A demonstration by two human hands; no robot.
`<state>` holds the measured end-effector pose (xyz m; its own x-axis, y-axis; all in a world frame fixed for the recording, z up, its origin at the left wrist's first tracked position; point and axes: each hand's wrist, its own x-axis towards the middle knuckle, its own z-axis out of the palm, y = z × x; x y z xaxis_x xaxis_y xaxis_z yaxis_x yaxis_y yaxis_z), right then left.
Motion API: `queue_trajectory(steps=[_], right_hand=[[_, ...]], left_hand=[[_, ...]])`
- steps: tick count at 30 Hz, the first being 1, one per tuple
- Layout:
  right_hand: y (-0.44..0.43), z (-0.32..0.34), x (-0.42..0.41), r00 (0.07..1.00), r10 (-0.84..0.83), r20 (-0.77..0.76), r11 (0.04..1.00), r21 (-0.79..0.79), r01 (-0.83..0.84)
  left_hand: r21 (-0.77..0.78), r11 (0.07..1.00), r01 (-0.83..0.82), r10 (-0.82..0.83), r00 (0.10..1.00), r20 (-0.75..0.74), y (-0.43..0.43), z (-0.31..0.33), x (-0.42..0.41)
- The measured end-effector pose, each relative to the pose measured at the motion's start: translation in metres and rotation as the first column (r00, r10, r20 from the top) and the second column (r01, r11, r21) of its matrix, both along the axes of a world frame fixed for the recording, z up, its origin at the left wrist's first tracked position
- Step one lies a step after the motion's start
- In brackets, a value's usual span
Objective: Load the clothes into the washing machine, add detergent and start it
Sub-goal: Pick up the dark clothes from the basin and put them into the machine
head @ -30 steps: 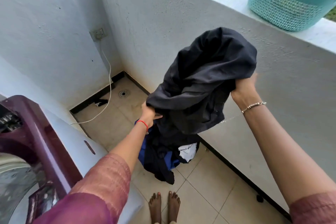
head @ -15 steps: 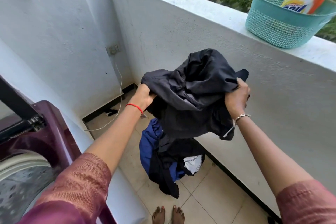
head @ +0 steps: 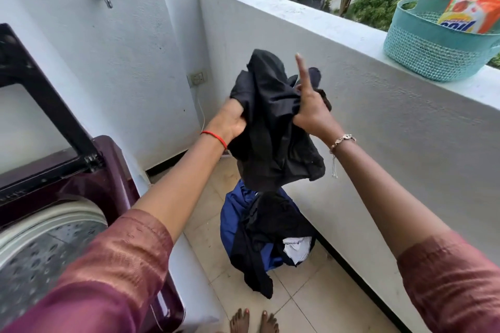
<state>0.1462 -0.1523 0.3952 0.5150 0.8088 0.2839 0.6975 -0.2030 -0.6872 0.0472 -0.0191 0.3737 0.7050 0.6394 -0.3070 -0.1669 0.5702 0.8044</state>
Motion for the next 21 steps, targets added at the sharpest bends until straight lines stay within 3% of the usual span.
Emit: queue_trajectory(steps=[2,5,9,11,13,16,18,20,21], right_hand=[[0.007,-0.002,0.001,0.990,0.091,0.108,0.990,-0.120,-0.078],[0.010,-0.008,0.007,0.986,0.052,0.159,0.963,-0.269,-0.007],[0.000,-0.012,0.002,0.972,-0.172,0.163,0.973,-0.126,0.193],[-0.002,-0.015,0.004,0.948,-0.277,0.157,0.955,-0.063,0.290],[-0.006,-0.019,0.009,0.938,-0.339,0.071,0.940,-0.010,0.340],[-0.008,-0.021,0.023,0.906,-0.397,-0.147,0.905,0.103,0.413],[-0.012,-0.021,0.032,0.868,-0.423,-0.260,0.875,0.133,0.466],[-0.016,-0.018,0.038,0.836,-0.419,-0.355,0.852,0.165,0.497],[-0.017,-0.015,0.038,0.818,-0.407,-0.405,0.837,0.192,0.512]], left_hand=[[0.077,0.995,0.063,-0.059,0.997,-0.053,-0.007,-0.002,0.004],[0.211,0.973,0.097,-0.077,0.992,-0.103,-0.007,-0.008,0.003],[0.241,0.937,0.254,-0.269,0.963,0.030,-0.001,-0.002,-0.004],[0.228,0.911,0.343,-0.352,0.936,0.000,0.004,0.000,-0.001],[0.334,0.878,0.342,-0.347,0.937,-0.047,0.008,0.000,-0.005],[0.317,0.933,0.168,-0.188,0.982,0.032,0.018,-0.016,-0.008],[0.224,0.972,-0.068,0.058,0.997,0.052,0.024,-0.045,-0.008],[0.292,0.923,-0.251,0.297,0.946,-0.127,0.025,-0.079,-0.007],[0.332,0.908,-0.256,0.344,0.907,-0.243,0.024,-0.103,-0.009]])
